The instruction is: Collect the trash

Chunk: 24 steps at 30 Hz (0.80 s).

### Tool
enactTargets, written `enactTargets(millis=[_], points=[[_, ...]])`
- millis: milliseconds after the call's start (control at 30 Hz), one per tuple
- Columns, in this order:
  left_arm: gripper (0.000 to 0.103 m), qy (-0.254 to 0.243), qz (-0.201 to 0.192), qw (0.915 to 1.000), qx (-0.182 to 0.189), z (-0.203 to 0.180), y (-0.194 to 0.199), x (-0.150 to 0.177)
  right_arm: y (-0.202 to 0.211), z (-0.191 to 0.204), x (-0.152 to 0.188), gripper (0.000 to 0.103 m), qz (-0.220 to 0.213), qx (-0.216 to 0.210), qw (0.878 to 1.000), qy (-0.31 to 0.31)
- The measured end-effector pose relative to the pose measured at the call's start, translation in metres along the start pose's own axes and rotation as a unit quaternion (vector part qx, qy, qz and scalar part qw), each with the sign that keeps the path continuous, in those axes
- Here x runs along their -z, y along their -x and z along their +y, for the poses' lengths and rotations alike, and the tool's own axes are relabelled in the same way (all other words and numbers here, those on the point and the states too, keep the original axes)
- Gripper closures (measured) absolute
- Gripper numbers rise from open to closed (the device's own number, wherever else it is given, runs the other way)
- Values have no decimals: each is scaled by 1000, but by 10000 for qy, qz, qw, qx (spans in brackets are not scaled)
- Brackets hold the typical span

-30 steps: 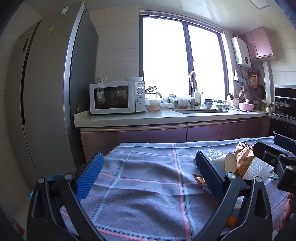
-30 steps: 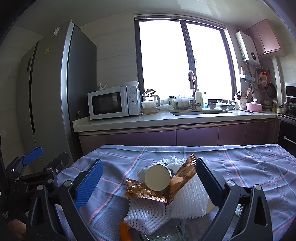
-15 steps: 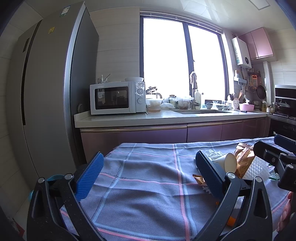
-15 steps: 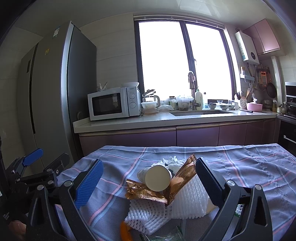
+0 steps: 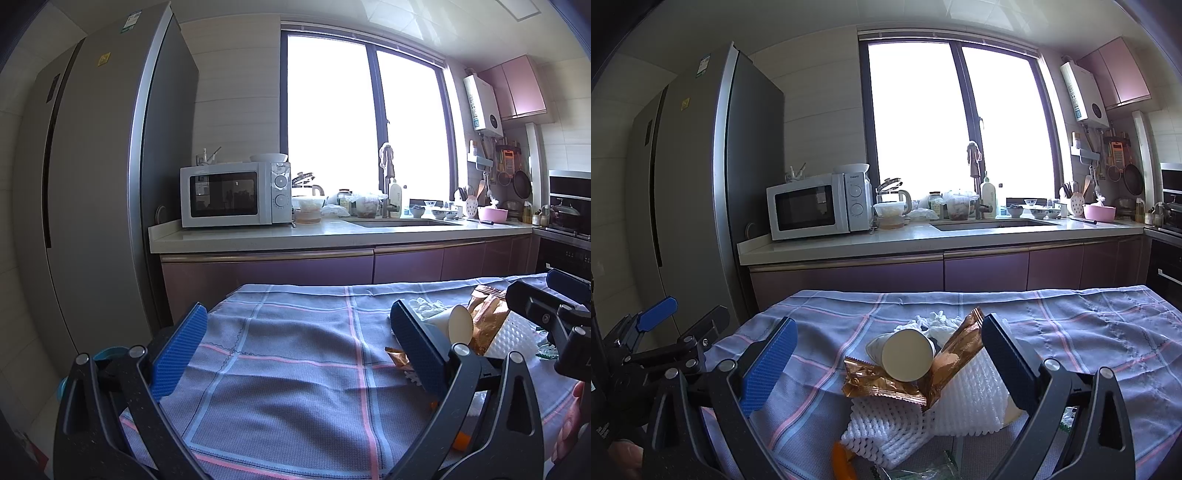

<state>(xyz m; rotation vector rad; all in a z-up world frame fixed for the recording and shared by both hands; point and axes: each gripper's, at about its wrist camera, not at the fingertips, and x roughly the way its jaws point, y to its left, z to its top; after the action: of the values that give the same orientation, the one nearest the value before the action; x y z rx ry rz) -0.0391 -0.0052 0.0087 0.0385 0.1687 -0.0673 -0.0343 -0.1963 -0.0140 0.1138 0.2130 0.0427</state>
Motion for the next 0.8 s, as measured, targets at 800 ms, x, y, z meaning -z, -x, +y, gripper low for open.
enactTargets(millis=[800], points=[[5,12,2,10000,10,1,1,-1,0,-1,-2,7,-3,-28,10000,-8]])
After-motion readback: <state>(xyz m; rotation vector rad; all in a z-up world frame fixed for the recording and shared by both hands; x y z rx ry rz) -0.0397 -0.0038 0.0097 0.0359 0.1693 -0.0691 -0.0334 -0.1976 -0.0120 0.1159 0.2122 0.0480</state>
